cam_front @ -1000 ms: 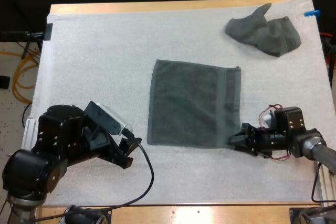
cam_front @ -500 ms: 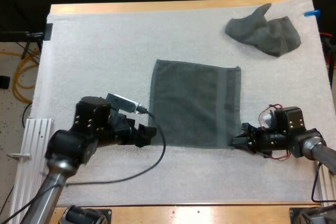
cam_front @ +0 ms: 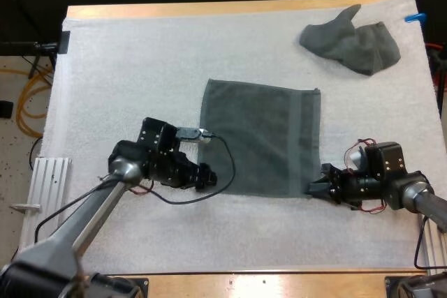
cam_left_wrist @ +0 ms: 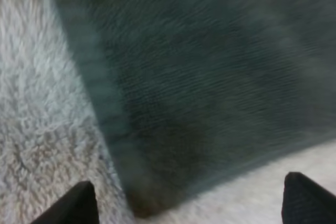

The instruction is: Pick towel from pile fold and stack

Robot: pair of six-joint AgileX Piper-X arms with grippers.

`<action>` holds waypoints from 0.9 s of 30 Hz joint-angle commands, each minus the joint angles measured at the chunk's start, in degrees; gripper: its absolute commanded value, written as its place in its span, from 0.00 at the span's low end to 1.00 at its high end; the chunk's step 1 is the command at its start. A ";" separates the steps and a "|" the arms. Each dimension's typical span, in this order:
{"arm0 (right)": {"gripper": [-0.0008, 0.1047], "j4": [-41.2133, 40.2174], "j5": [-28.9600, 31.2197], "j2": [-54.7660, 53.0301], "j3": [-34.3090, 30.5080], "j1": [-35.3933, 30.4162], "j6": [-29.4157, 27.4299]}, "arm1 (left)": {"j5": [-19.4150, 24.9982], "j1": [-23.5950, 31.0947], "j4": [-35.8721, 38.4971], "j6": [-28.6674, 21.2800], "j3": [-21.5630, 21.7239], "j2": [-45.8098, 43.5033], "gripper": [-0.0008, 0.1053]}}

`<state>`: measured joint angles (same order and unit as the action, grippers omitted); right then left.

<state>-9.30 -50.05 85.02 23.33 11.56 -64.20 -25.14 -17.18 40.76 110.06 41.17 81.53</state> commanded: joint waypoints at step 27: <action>0.01 -0.62 1.29 0.78 -0.49 0.07 -1.73 | -6.43 0.05 -4.97 2.03 0.00 6.64 0.17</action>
<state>-9.30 -50.02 85.02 23.33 11.56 -64.37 -32.03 -16.89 35.90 111.89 41.27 87.68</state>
